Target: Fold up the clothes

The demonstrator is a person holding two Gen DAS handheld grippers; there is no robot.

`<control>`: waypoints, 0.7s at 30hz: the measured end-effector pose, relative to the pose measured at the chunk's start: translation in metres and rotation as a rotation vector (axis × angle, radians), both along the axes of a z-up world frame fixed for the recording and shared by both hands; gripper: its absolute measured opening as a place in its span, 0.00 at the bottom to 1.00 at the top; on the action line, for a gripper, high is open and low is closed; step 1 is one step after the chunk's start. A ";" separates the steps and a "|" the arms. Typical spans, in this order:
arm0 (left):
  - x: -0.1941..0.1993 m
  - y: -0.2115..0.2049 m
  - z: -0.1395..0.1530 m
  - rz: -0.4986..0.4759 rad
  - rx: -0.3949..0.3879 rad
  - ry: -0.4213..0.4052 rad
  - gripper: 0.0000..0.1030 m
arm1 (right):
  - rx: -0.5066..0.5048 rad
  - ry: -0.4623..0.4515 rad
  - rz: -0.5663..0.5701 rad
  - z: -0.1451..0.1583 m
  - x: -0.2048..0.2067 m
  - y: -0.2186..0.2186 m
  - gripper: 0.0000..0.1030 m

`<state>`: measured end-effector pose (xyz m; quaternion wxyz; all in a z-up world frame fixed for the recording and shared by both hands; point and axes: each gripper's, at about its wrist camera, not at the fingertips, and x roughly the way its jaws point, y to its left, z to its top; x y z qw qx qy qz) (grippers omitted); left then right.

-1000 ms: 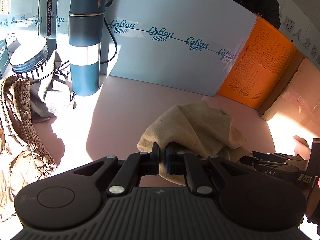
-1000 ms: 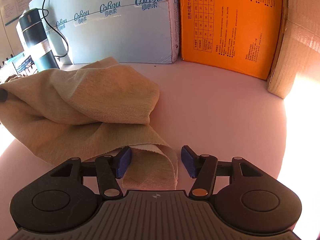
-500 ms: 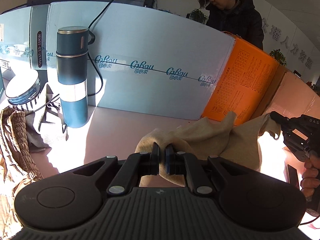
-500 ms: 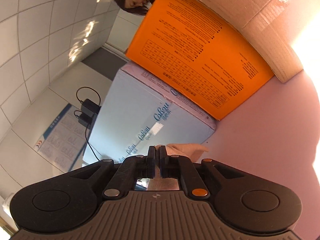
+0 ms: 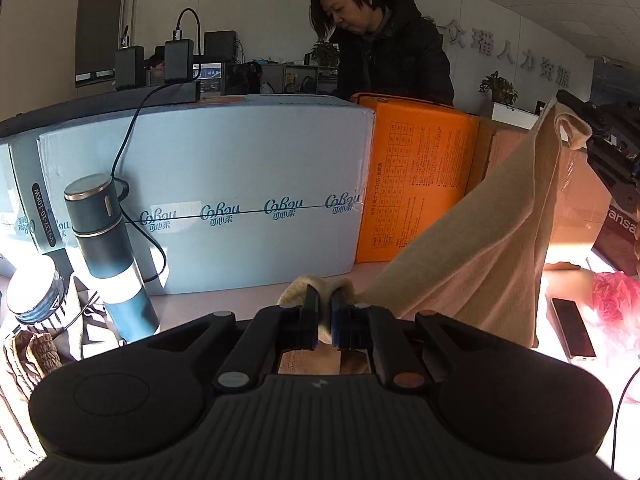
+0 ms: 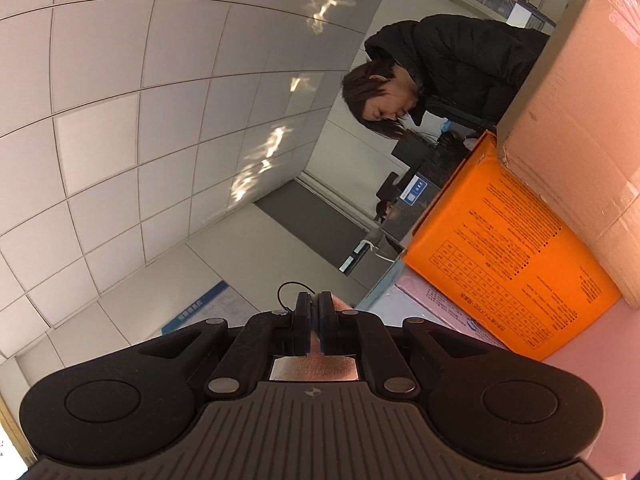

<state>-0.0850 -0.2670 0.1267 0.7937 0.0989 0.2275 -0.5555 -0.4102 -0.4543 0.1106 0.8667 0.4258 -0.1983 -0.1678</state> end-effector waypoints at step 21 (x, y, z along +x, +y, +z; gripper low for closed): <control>0.030 0.032 -0.102 0.144 0.355 0.395 0.08 | 0.151 0.275 0.145 -0.064 0.098 -0.002 0.07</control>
